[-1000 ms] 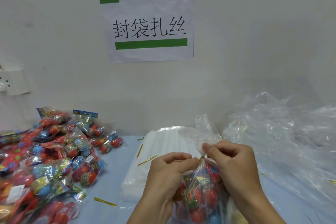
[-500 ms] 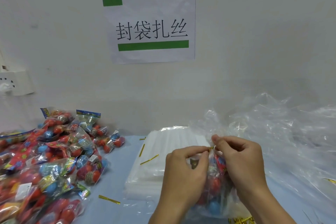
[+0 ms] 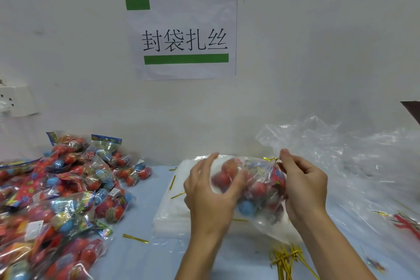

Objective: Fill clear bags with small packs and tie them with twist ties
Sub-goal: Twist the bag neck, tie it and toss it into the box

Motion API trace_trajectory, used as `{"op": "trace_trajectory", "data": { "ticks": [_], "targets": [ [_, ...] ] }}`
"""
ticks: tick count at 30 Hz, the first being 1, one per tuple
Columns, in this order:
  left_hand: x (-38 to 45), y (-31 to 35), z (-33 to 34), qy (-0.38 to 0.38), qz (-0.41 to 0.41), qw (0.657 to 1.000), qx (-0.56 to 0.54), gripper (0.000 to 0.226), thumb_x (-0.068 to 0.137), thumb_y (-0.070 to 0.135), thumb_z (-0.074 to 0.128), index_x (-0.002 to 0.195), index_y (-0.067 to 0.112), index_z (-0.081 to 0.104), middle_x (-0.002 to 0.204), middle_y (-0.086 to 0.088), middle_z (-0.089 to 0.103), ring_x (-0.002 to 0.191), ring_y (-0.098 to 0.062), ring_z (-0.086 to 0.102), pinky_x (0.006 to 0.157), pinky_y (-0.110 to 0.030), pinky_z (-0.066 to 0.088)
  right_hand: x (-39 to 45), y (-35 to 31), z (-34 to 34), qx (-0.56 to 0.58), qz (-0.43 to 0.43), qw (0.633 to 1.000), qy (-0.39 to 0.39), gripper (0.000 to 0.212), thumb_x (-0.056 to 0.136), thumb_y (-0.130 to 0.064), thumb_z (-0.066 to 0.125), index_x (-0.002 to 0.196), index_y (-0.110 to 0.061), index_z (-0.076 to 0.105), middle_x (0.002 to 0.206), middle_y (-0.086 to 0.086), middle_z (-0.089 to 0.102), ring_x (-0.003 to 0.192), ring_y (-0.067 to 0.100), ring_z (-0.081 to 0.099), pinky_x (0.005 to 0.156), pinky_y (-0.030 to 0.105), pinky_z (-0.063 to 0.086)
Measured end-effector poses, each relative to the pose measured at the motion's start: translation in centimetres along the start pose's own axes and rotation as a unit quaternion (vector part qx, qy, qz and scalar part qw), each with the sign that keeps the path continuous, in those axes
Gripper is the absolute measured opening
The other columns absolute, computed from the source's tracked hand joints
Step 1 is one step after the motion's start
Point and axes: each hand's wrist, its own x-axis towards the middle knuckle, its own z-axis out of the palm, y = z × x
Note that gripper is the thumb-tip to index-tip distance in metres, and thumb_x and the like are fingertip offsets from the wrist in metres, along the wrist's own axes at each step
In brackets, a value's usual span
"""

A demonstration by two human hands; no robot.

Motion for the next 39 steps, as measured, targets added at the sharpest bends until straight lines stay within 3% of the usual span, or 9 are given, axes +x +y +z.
{"op": "trace_trajectory", "data": {
  "ticks": [4,10,13,15,23,26,29,34,39],
  "targets": [
    [0.1,-0.1,0.2,-0.065,-0.134,0.959,-0.242,0.091,0.048,0.073,0.077,0.129,0.060,0.039,0.132,0.018,0.057,0.118,-0.012,0.061,0.103,-0.046,0.050,-0.2,-0.1,0.7,0.081,0.055,0.995,-0.018,0.036,0.100,-0.022,0.063,0.067,-0.011,0.070,0.061,0.001,0.069,0.055,0.014,0.067,0.052,0.030,0.054],
    [1.2,-0.7,0.0,0.048,-0.227,0.887,-0.399,0.081,0.058,0.049,0.089,0.129,0.035,0.053,0.126,-0.001,0.066,0.111,-0.026,0.067,0.096,-0.056,0.053,-2.7,1.0,3.4,0.029,0.061,0.990,-0.125,0.023,0.102,-0.019,0.059,0.092,0.000,0.068,0.094,0.026,0.071,0.085,0.031,0.068,0.080,0.050,0.056],
    [1.5,-0.8,-0.5,0.069,-0.259,0.853,-0.447,0.073,0.058,0.048,0.081,0.125,0.035,0.055,0.124,-0.004,0.067,0.108,-0.030,0.069,0.094,-0.060,0.053,-3.5,0.9,3.3,-0.039,0.016,0.981,-0.191,0.012,0.097,-0.021,0.065,0.099,-0.009,0.067,0.101,0.013,0.074,0.083,0.017,0.072,0.064,0.030,0.058],
    [1.5,-0.7,-0.4,0.068,-0.272,0.839,-0.466,0.072,0.059,0.048,0.080,0.125,0.035,0.055,0.122,-0.007,0.068,0.107,-0.033,0.069,0.093,-0.063,0.052,-3.7,0.8,3.1,-0.056,0.030,0.967,-0.246,0.016,0.095,-0.028,0.067,0.102,-0.015,0.063,0.103,0.003,0.075,0.087,0.016,0.075,0.067,0.031,0.061],
    [1.7,-1.3,-0.8,-0.004,-0.213,0.885,-0.415,0.072,0.065,0.049,0.085,0.129,0.033,0.056,0.128,-0.008,0.066,0.115,-0.034,0.065,0.096,-0.061,0.051,-1.9,-1.3,-0.2,-0.098,0.103,0.898,-0.417,0.040,0.083,-0.030,0.075,0.119,-0.012,0.069,0.123,0.015,0.070,0.112,0.036,0.069,0.092,0.061,0.055],
    [1.3,-1.1,-0.6,-0.040,-0.181,0.897,-0.401,0.080,0.060,0.055,0.084,0.131,0.033,0.054,0.119,-0.003,0.070,0.104,-0.026,0.071,0.076,-0.046,0.061,-1.3,-2.3,-1.7,-0.110,0.142,0.868,-0.463,0.031,0.083,-0.033,0.076,0.113,-0.022,0.077,0.123,0.018,0.071,0.113,0.038,0.067,0.091,0.054,0.058],
    [0.8,-0.9,0.1,-0.078,-0.171,0.903,-0.387,0.079,0.061,0.063,0.078,0.129,0.030,0.055,0.114,-0.003,0.073,0.100,-0.025,0.073,0.069,-0.039,0.060,-0.9,-2.6,-2.8,-0.118,0.190,0.831,-0.509,0.031,0.091,-0.033,0.068,0.115,-0.014,0.074,0.117,0.022,0.071,0.102,0.037,0.069,0.088,0.048,0.060],
    [0.5,-1.5,1.0,-0.081,-0.141,0.957,-0.240,0.088,0.067,0.093,0.047,0.130,0.032,0.051,0.113,0.004,0.068,0.106,-0.016,0.065,0.081,-0.039,0.052,-0.2,-3.1,-3.8,-0.157,0.154,0.872,-0.437,0.021,0.091,-0.034,0.071,0.100,-0.017,0.077,0.095,0.009,0.077,0.077,0.024,0.073,0.068,0.036,0.063],
    [0.8,-2.0,1.3,-0.075,-0.178,0.949,-0.248,0.049,0.098,0.062,0.031,0.125,0.025,0.049,0.105,-0.014,0.066,0.098,-0.027,0.060,0.072,-0.043,0.048,1.6,-4.8,-3.6,-0.069,0.123,0.950,-0.280,0.030,0.096,-0.032,0.068,0.112,-0.008,0.072,0.098,0.013,0.074,0.079,0.026,0.074,0.067,0.036,0.063]
  ]
}}
